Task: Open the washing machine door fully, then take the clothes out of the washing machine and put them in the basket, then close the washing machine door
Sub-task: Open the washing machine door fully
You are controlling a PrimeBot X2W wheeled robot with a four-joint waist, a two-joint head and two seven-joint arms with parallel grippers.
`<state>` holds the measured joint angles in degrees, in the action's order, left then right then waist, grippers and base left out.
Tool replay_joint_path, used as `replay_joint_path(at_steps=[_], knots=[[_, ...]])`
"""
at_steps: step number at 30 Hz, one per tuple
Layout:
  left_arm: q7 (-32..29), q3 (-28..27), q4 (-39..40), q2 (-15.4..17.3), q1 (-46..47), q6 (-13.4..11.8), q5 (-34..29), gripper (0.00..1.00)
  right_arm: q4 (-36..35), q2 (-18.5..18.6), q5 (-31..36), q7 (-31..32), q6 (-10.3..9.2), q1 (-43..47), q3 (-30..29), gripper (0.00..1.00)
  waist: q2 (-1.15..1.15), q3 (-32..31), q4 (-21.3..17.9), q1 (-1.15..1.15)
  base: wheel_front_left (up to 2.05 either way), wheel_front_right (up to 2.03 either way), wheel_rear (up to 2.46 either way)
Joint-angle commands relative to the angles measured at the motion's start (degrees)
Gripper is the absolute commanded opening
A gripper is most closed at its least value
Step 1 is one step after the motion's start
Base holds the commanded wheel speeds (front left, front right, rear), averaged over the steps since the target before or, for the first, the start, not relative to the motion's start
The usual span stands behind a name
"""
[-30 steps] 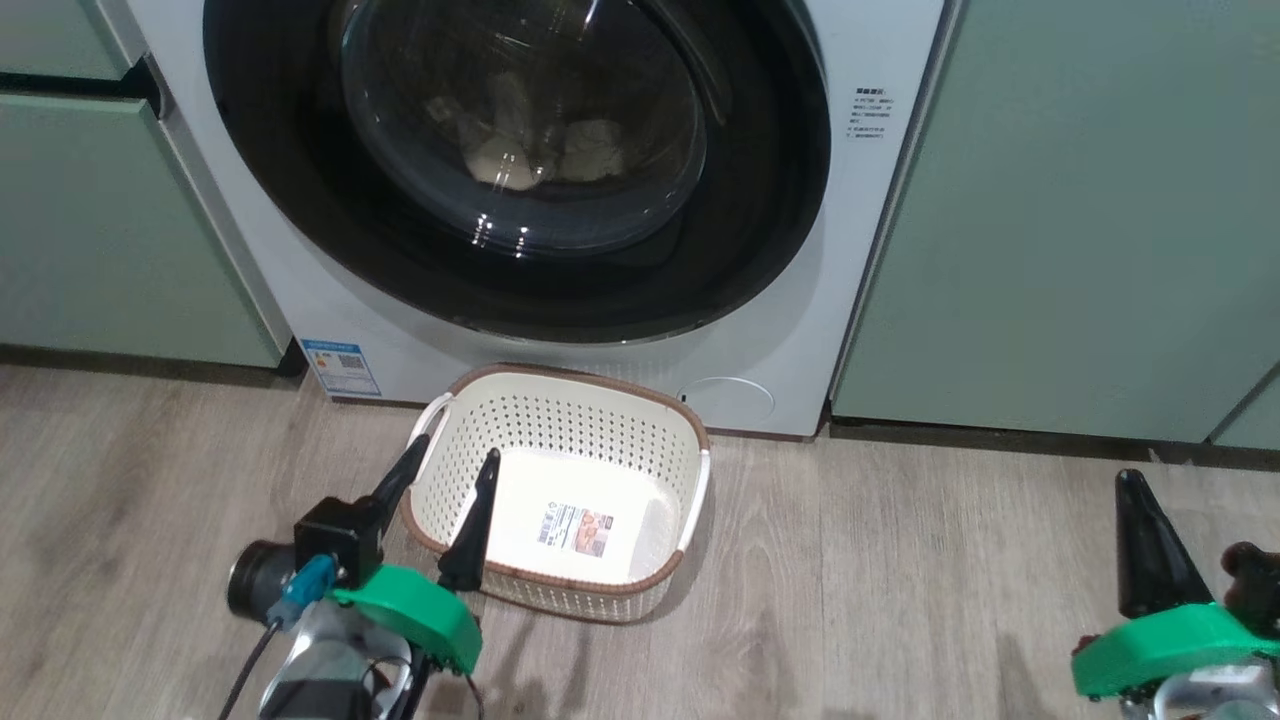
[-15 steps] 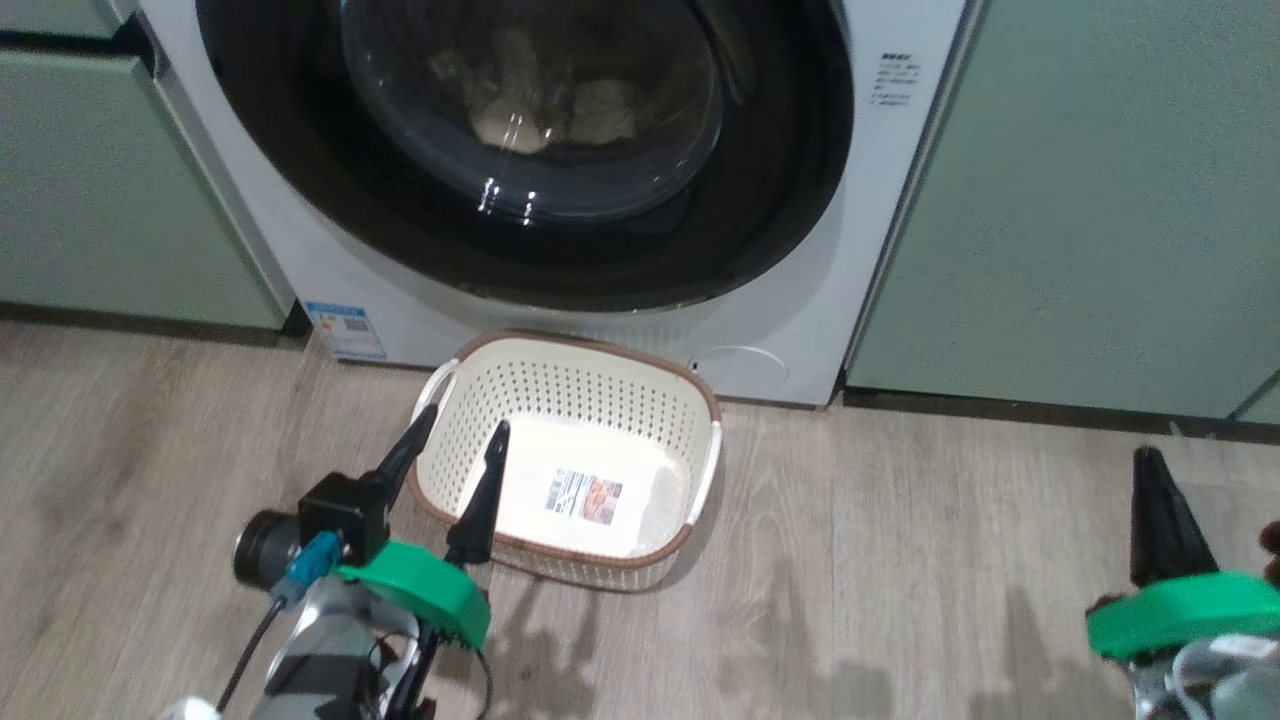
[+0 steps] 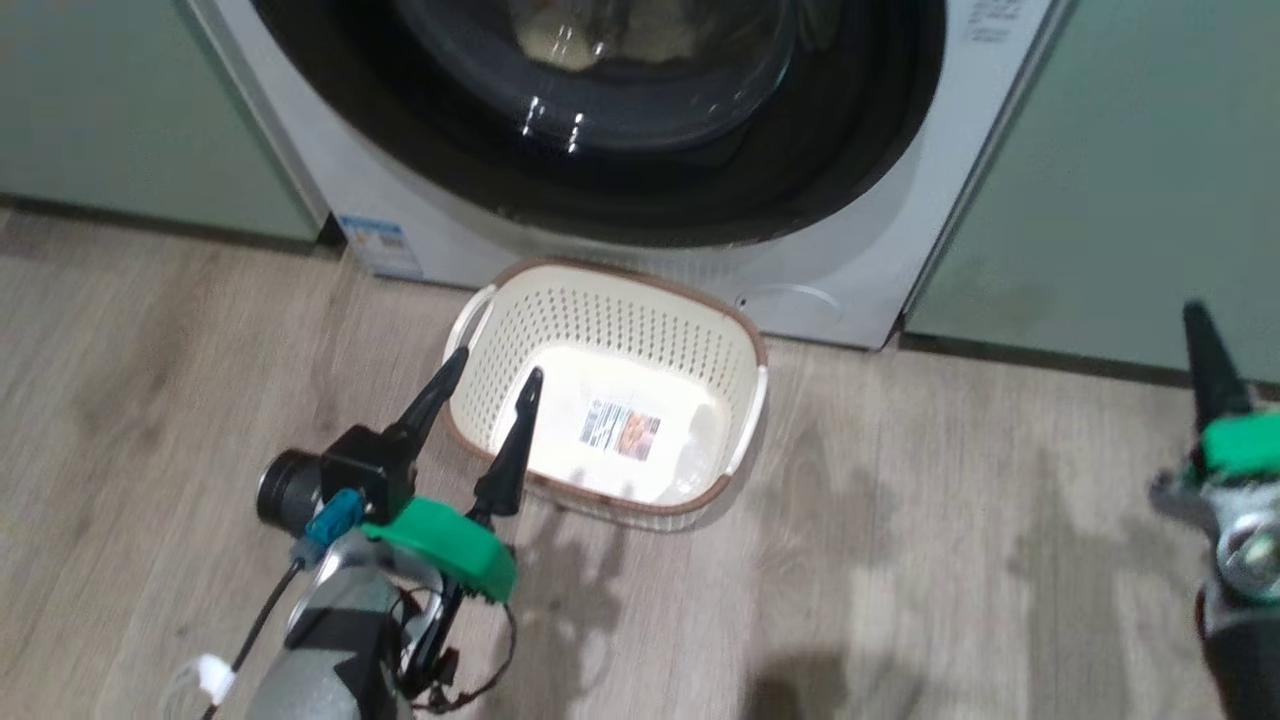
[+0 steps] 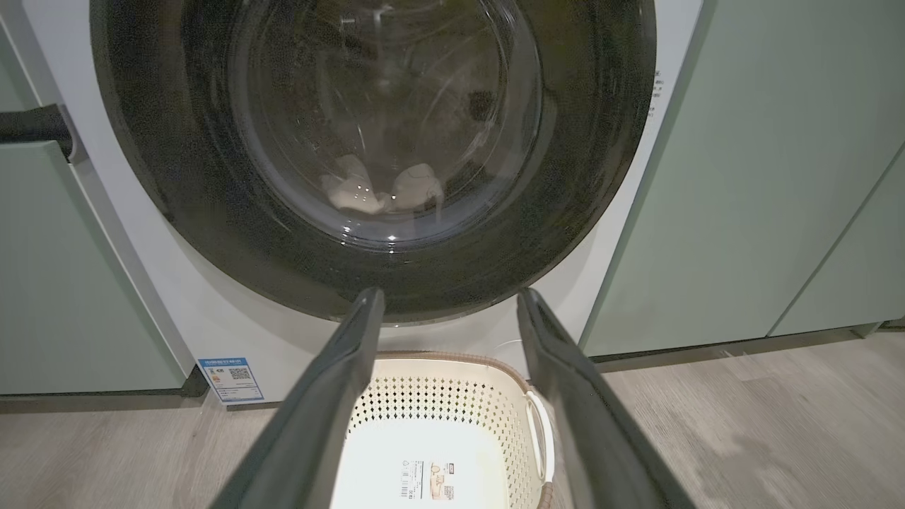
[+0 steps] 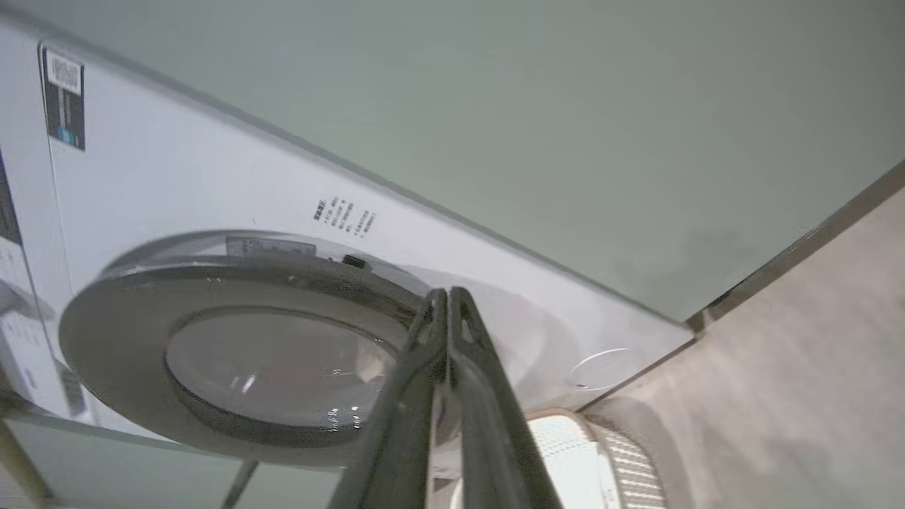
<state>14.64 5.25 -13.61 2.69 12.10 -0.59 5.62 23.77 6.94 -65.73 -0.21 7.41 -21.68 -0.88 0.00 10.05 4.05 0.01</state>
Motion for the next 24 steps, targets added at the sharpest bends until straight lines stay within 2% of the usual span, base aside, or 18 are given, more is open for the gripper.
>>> replay_joint_path(at_steps=[1, 7, 12, 17, 24], knots=[[0.36, -1.52, 2.4, 0.59, 2.8, 0.39, 0.42, 1.0, -1.09, 0.39, -3.62, 2.25, 0.08, -3.99, 0.1, 0.0, 0.0, 1.86, 1.08, -0.01, 0.0, 0.0, 0.0], [0.36, -0.43, 3.69, 0.44, 5.13, 0.68, 0.5, 1.0, 3.7, 0.36, -16.37, 11.46, 0.08, -13.2, -2.86, 0.0, 0.0, 5.87, 2.65, -0.01, 0.0, 0.0, 0.0], [0.36, 0.35, 4.25, 0.34, 6.6, 0.54, 0.86, 1.0, 10.02, 0.05, -24.28, 18.61, 0.08, -21.3, -5.23, 0.0, 0.0, 8.4, 3.73, -0.01, 0.0, 0.0, 0.0], [0.36, 1.23, 4.83, 0.27, 7.79, 0.45, 1.19, 1.0, 15.05, 0.72, -27.19, 22.98, 0.08, -29.01, -5.56, 0.0, 0.0, 10.54, 4.7, -0.01, 0.0, 0.0, 0.0], [0.36, 2.61, 5.45, 0.22, 9.56, 0.27, 1.59, 1.0, 17.9, 1.17, -27.53, 24.88, 0.08, -38.03, -4.85, 0.0, 0.0, 13.0, 6.18, -0.01, 0.0, 0.0, 0.0]])
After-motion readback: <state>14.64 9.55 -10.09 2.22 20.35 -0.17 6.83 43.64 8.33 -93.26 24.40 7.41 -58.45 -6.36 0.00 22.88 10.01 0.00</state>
